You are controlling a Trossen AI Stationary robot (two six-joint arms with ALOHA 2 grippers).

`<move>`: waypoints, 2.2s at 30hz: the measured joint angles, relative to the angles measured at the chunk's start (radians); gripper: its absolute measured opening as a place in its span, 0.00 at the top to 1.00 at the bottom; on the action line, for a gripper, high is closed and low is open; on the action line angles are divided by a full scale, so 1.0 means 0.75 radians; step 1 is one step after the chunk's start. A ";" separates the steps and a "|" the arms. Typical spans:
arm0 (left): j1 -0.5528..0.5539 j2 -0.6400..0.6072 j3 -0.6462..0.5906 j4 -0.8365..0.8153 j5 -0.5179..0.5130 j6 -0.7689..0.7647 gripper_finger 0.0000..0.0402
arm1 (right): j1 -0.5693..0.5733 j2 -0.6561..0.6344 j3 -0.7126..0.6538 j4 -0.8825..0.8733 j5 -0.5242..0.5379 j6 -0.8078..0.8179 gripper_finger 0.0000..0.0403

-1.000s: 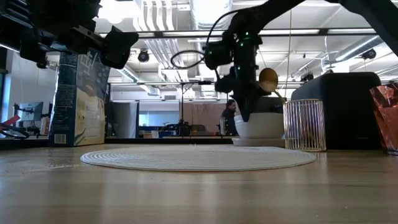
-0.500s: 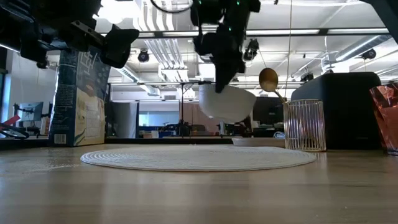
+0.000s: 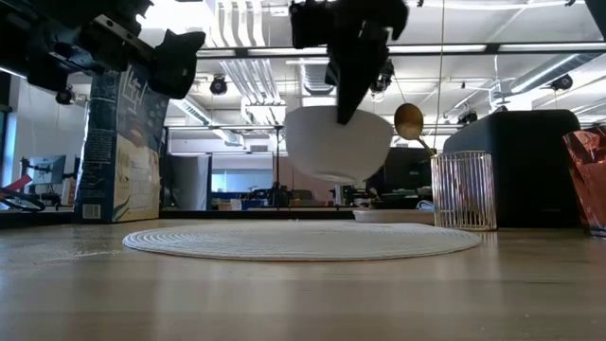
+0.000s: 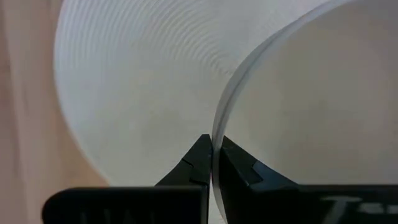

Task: Arrange a breakfast setting
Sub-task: Put the white bowl on the placemat, then put the white plate on the placemat on the left side of the white bowl

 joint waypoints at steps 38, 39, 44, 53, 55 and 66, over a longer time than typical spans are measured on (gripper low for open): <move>-0.026 0.000 0.003 0.040 0.000 0.027 0.21 | 0.166 0.006 -0.217 0.109 -0.137 0.240 0.83; -0.026 0.000 0.003 0.040 0.000 0.033 0.21 | 0.166 0.006 -0.213 0.087 -0.136 0.240 0.80; -0.026 0.000 0.003 0.040 0.000 0.036 0.21 | 0.159 0.006 -0.118 -0.040 -0.136 0.257 0.71; -0.026 0.000 0.003 0.064 -0.001 0.036 0.21 | 0.130 0.006 0.170 -0.059 0.103 0.276 0.69; -0.026 0.000 0.003 0.067 -0.001 0.036 0.21 | 0.087 0.006 0.203 -0.057 0.230 0.382 0.69; -0.040 0.000 0.003 0.069 0.000 0.039 0.21 | -0.371 0.006 0.166 -0.088 0.061 0.632 0.69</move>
